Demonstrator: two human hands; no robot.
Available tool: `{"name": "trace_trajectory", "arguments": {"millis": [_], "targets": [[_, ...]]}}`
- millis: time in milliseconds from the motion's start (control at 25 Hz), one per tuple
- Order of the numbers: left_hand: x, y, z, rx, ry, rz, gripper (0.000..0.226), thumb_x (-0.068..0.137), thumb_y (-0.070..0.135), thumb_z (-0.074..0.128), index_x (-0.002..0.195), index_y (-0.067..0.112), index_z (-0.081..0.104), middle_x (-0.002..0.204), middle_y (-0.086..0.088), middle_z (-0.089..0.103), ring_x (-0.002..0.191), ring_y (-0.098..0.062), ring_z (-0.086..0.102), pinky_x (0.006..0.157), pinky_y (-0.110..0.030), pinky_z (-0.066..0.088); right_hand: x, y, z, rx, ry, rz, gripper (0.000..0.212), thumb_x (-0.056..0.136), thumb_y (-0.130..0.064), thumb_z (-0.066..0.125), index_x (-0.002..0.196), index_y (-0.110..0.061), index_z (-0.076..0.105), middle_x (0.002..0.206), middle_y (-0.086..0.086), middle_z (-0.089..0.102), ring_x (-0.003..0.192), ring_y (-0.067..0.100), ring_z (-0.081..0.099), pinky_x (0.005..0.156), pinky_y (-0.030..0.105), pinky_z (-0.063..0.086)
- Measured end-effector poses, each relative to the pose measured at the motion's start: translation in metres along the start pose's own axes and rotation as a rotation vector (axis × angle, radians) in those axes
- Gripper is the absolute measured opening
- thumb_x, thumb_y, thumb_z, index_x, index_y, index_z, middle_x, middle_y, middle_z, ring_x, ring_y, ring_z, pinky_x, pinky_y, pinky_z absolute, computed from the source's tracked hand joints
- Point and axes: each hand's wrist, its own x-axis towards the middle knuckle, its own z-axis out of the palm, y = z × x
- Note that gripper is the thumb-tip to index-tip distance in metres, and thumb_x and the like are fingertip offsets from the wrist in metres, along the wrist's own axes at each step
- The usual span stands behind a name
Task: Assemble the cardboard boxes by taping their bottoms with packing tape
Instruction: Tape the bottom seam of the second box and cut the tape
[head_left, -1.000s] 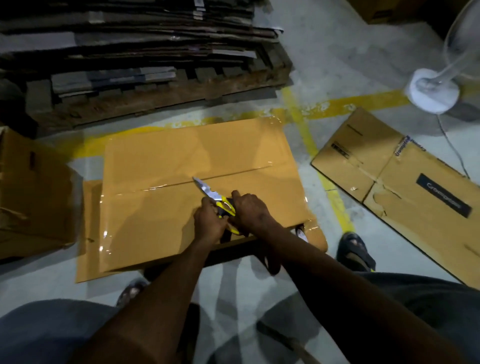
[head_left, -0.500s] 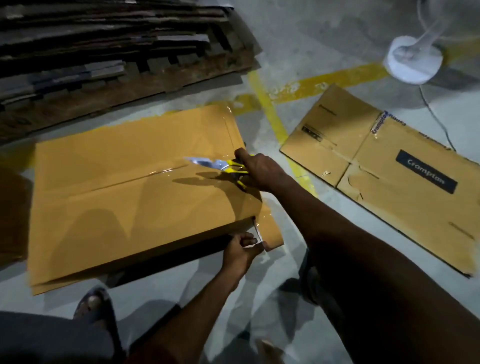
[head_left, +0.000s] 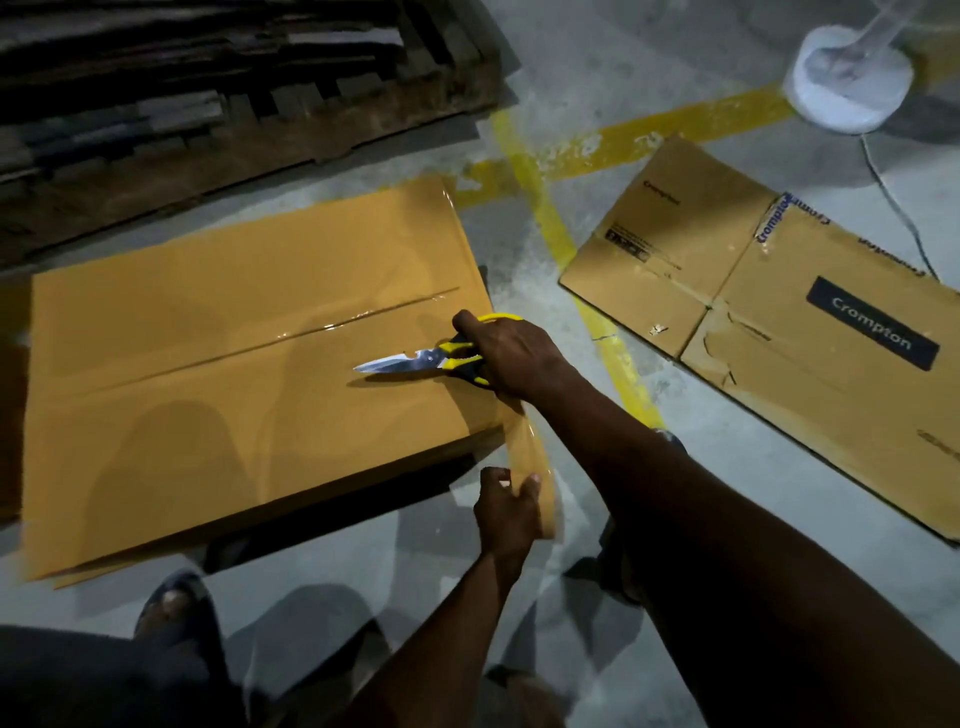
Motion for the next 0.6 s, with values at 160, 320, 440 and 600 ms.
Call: {"name": "trace_trajectory", "arguments": {"millis": [160,320,440,600], "targets": [[-0.005,-0.002,-0.001,-0.044,0.066,0.025,0.044,0.076,0.021,0.080,0.099,0.012,0.044,0.091,-0.002,0.055,0.086,-0.020,0.055,0.079,-0.033,0.049,0.002,0.002,-0.002,0.030,-0.022,0.018,0.050,0.086,-0.034,0.070,0.125,-0.009,0.050,0.114,0.009,0.068,0.099,0.036,0.063,0.062,0.031,0.036],[-0.020,0.008,0.005,-0.049,0.122,0.105,0.052,0.074,0.011,0.080,0.108,0.012,0.040,0.110,-0.007,0.045,0.092,-0.021,0.052,0.073,-0.022,0.043,-0.010,0.020,-0.017,0.257,-0.005,0.087,0.053,0.077,-0.037,0.061,0.120,-0.007,0.056,0.108,0.014,0.070,0.093,0.038,0.064,0.065,0.032,0.043],[-0.020,0.006,0.006,0.033,0.110,0.171,0.044,0.076,0.013,0.079,0.096,0.022,0.040,0.098,-0.002,0.052,0.089,-0.021,0.054,0.075,-0.032,0.045,-0.033,0.052,-0.032,0.367,0.010,0.215,0.047,0.078,-0.038,0.076,0.112,-0.011,0.060,0.095,0.011,0.073,0.088,0.030,0.069,0.068,0.025,0.049],[-0.019,0.010,0.009,0.035,0.077,0.230,0.035,0.077,0.002,0.074,0.082,0.023,0.047,0.083,0.004,0.053,0.078,-0.015,0.051,0.074,-0.030,0.043,-0.077,0.112,-0.053,0.336,-0.324,0.379,0.055,0.069,-0.031,0.089,0.112,-0.020,0.057,0.102,0.007,0.068,0.089,0.023,0.062,0.071,0.025,0.042]]}}
